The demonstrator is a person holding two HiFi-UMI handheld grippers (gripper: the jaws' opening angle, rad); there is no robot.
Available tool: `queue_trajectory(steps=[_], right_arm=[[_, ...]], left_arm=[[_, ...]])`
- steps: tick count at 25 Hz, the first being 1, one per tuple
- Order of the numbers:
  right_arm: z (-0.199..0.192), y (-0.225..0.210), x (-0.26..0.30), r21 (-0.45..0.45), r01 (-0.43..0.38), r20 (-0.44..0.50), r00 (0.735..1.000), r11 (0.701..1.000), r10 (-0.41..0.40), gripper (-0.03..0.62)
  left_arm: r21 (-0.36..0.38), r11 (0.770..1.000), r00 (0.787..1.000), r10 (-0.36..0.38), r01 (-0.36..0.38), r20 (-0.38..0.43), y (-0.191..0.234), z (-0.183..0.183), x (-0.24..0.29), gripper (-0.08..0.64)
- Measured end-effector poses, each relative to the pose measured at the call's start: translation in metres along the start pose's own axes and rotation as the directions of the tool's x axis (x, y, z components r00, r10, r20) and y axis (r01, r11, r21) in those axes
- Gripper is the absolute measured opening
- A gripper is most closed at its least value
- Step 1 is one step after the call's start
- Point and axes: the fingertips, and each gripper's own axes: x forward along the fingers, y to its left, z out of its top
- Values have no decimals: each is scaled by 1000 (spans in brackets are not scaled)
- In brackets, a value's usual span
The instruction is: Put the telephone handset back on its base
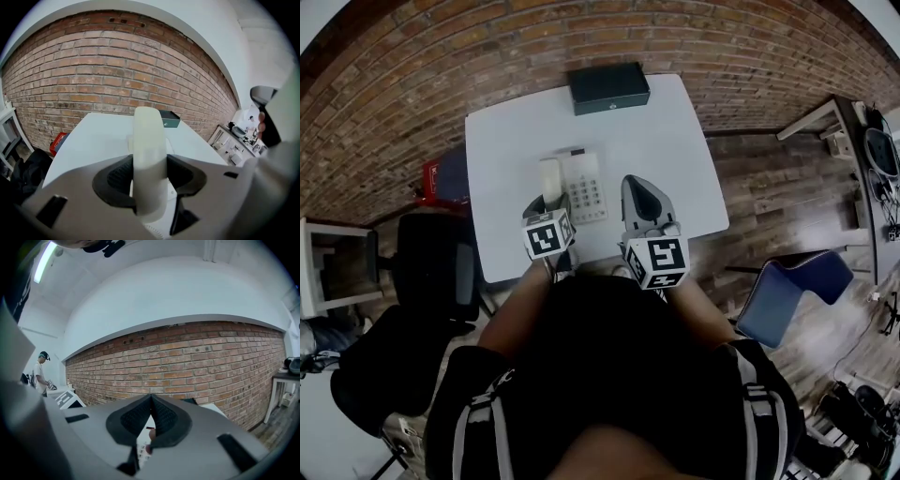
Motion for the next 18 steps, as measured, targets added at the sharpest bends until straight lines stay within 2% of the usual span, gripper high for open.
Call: queue_trajectory(steps=[4,10,18], right_arm=[[-1,-6,-4,-5,24,-4,1000,1000,-24,-5],[-2,-16,-10,-4,63,-15,998,998,-63,-6],[-5,-31,-17,16,115,-19,993,993,-115,-6]], left_arm=[[-65,998,999,-17,14,-44,4,-5,14,207],[-130,991,995,-6,-7,-99,15,-13,35,207],[-135,990,991,10,-28,-134,22,-14,56,207]])
